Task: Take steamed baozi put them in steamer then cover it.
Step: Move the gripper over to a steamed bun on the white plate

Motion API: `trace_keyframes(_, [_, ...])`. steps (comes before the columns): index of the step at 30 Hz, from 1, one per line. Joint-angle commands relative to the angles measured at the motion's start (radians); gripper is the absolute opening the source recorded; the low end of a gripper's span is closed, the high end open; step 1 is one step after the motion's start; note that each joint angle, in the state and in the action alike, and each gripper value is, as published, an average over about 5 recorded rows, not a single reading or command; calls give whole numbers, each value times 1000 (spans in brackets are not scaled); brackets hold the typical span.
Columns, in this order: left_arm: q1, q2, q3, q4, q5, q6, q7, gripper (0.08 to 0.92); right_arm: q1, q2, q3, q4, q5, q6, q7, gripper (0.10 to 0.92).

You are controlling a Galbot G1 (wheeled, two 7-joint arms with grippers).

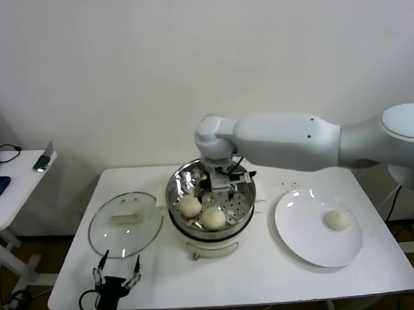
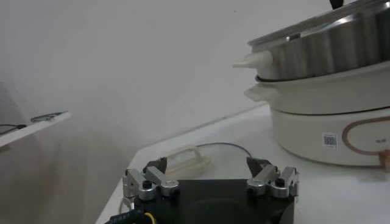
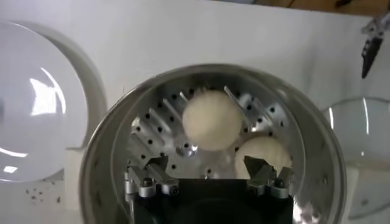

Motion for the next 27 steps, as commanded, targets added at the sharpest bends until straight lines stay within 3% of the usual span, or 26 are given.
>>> trace_keyframes(1, [-1,4,4,1,1,-3,1,823,145,-172,-100,-48,215,-197,149,823])
trace_keyframes(9, [-12,7,4,-13,-9,5,1,823,186,-433,-184,2,583,-658,160,823])
trace_keyframes(11, [-17,9,-4,-18,-17,11,1,823,148,-516,-149,41,613,-754,169,823])
trace_keyframes(19, [-7,23,-20,-42,-33,16,0,823,-116,-716,2,5,362,-760,97,823])
trace_keyframes(27, [3,16,-28,-55,-32,24,-2,823,-440,-718,269,-177,157,-649,37,823])
